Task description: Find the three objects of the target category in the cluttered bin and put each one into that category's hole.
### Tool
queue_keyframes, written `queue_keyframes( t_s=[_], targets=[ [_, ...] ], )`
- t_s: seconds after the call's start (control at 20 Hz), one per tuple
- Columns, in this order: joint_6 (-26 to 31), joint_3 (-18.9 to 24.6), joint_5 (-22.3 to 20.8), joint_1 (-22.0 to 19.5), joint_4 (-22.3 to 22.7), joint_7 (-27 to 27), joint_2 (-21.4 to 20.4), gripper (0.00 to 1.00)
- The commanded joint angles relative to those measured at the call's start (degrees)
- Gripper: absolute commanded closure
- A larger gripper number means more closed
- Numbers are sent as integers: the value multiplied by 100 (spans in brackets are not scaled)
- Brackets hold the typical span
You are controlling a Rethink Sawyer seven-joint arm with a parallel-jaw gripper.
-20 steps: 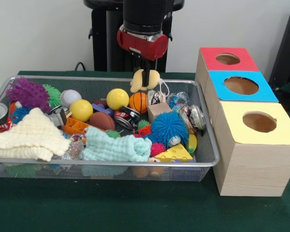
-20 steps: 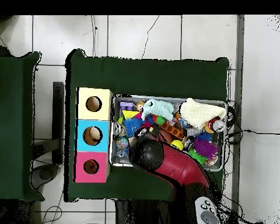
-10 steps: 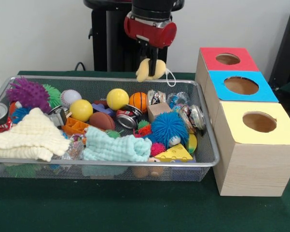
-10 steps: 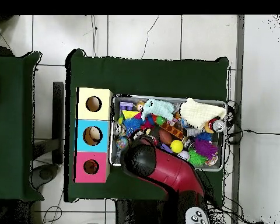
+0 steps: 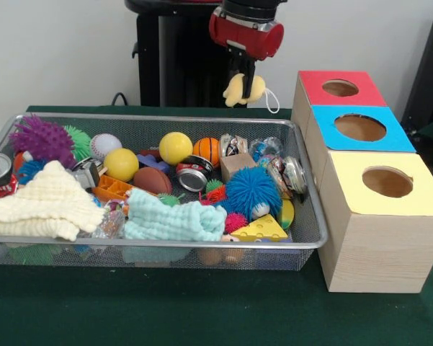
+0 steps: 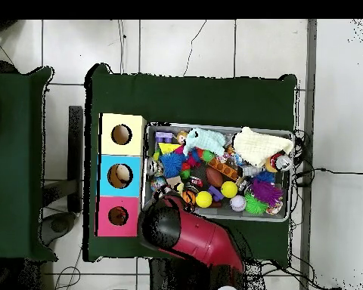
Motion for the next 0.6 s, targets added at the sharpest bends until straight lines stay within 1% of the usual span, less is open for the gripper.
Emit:
queue_keyframes(
  t_s=[0.05, 0.35, 0.6],
  targets=[
    [-719, -16, 364, 203, 817, 1788, 67, 100],
    [-1044, 33, 661, 311, 1032, 1808, 149, 100],
    [-958, -31, 905, 423, 1062, 1739, 117, 100]
  ],
)
